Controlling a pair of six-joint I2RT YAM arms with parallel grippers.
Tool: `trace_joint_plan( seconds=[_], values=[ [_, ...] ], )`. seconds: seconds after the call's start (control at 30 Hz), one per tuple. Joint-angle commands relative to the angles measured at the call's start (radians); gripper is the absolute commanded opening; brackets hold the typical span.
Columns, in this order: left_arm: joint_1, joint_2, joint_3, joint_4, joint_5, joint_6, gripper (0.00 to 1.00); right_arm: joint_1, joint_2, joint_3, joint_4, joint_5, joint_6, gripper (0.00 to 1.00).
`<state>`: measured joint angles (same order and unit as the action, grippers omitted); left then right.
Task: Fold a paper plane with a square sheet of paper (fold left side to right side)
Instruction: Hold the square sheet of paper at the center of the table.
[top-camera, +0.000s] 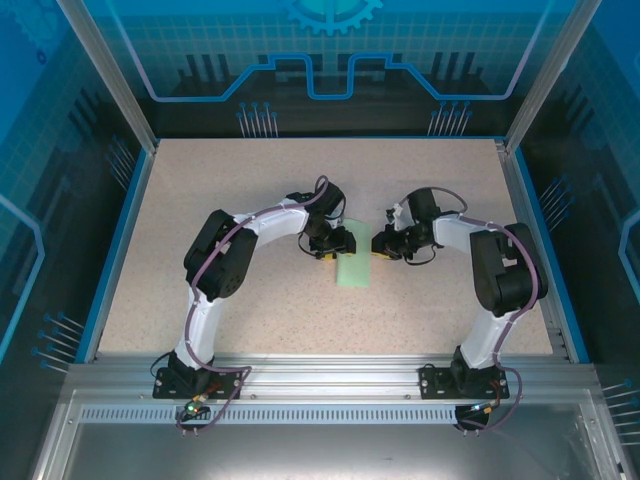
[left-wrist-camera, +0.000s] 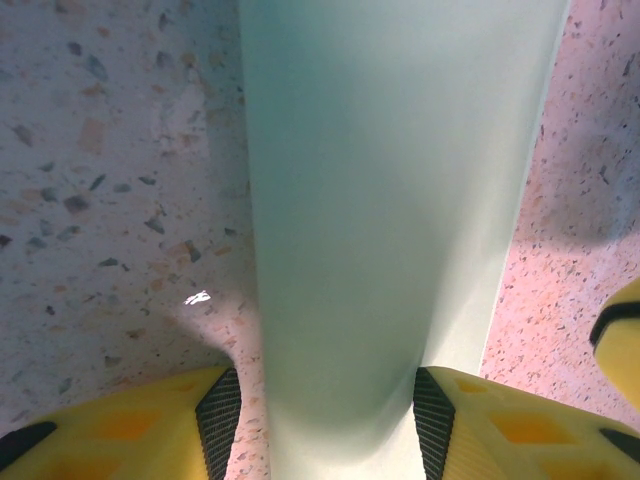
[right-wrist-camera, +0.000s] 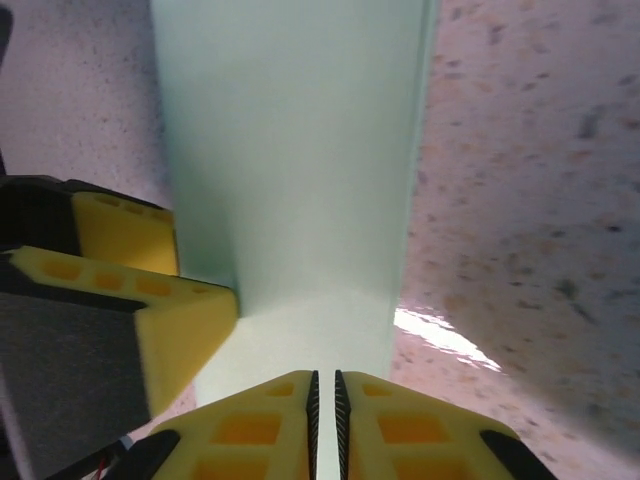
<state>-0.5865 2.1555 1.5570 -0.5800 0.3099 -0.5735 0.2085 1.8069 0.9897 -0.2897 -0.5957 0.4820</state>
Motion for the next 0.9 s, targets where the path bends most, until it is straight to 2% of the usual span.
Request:
trace_joint_plan(
  seconds=[0.0, 0.87],
  values=[
    [-0.031, 0.060, 0.004, -0.013, 0.005, 0.020, 0.54, 0.027, 0.027, 0.004, 0.029, -0.044, 0.025, 0.15],
    [-0.032, 0.064, 0.008, -0.018, 0.003, 0.022, 0.54, 0.056, 0.108, 0.044, -0.082, 0.047, -0.006, 0.16]
  ],
)
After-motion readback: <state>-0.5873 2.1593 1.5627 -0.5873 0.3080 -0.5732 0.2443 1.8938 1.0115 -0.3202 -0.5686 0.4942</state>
